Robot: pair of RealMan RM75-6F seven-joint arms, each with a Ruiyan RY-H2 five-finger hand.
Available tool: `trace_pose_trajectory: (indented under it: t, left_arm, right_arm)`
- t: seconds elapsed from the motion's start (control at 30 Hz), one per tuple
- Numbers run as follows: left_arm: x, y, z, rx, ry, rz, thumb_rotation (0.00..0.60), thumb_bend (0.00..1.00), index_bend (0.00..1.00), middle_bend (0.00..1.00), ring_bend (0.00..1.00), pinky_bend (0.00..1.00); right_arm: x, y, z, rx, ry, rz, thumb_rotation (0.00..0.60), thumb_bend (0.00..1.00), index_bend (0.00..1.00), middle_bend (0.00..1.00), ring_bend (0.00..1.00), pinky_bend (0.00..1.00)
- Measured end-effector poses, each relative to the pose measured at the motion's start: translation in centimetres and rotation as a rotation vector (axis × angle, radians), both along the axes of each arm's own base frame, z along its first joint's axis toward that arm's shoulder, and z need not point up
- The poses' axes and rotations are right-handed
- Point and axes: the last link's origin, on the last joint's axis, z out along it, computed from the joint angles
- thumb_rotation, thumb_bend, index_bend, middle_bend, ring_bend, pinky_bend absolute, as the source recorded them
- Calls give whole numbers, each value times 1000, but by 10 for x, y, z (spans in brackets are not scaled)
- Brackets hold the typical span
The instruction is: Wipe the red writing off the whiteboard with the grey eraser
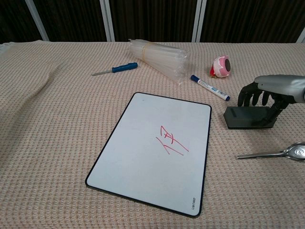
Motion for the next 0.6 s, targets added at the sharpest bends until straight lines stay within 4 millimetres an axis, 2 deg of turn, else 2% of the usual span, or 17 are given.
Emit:
trace_pose_trajectory:
  t: [0.17, 0.37, 0.6]
  left_arm:
    - [0, 0, 0, 0, 0, 2, 600, 423, 157, 19, 0, 0]
    - [0, 0, 0, 1, 0, 4, 600, 423, 157, 19, 0, 0]
    - [-1, -1, -1, -2, 2, 6, 600, 423, 157, 19, 0, 0]
  right_arm:
    - [2, -1, -4, 7, 9, -2, 600, 354, 422, 398, 355, 394]
    - [5, -1, -4, 2, 13, 9, 600, 462, 468, 448, 410, 465]
    - [11, -1, -3, 8, 15, 18, 600, 481, 506, 473, 436, 505]
